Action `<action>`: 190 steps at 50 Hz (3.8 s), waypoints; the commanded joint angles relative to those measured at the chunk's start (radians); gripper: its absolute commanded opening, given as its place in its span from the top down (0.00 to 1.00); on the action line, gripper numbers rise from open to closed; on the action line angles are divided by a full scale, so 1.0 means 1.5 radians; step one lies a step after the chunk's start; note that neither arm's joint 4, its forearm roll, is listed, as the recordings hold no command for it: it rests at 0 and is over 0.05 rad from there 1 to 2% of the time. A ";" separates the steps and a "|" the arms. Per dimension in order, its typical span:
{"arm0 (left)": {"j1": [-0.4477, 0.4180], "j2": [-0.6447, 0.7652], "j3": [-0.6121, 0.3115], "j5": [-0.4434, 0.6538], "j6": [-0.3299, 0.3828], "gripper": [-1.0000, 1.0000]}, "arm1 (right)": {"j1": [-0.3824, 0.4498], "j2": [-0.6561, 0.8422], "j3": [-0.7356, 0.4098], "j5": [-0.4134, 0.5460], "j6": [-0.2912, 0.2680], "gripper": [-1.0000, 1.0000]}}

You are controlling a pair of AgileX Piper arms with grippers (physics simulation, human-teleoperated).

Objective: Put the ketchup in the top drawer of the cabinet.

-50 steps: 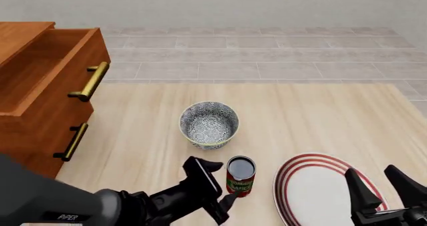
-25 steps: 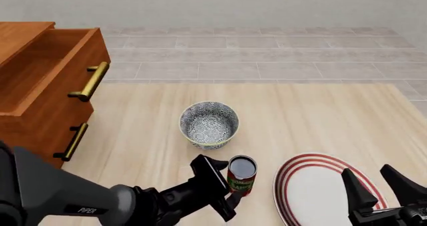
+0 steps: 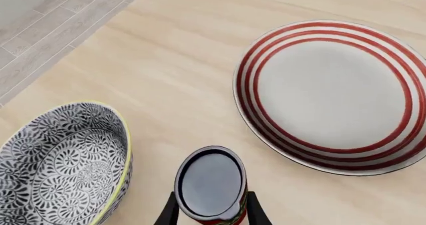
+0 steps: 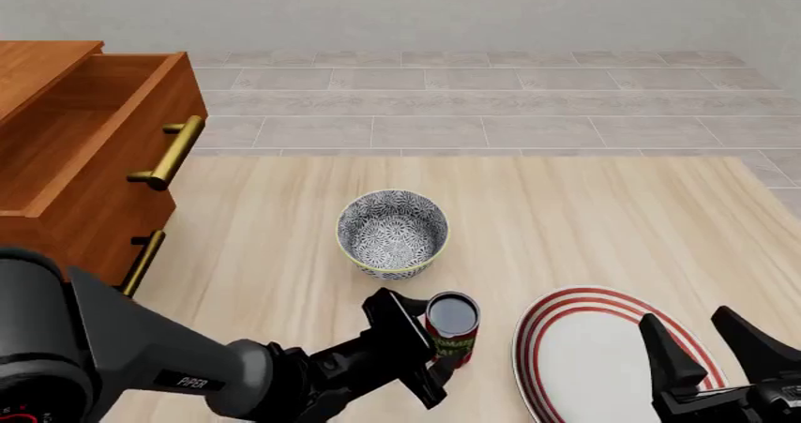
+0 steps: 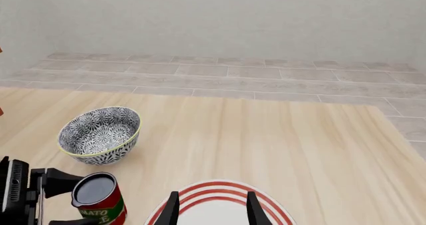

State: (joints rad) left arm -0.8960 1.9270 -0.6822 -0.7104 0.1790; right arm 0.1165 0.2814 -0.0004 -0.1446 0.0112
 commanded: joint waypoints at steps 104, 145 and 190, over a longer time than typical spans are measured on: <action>0.028 -0.742 0.172 0.394 -0.038 1.00 | -0.013 -0.023 0.000 0.025 0.004 0.00; 0.222 -0.987 0.045 0.765 -0.006 1.00 | -0.014 -0.004 0.000 0.009 -0.026 0.00; 0.385 -0.982 -0.226 1.059 0.048 1.00 | -0.020 -0.026 0.000 0.037 -0.013 0.00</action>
State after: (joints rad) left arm -0.3809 0.4447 -0.9611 0.8285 0.1938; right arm 0.0872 0.2405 -0.0001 -0.0888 -0.0098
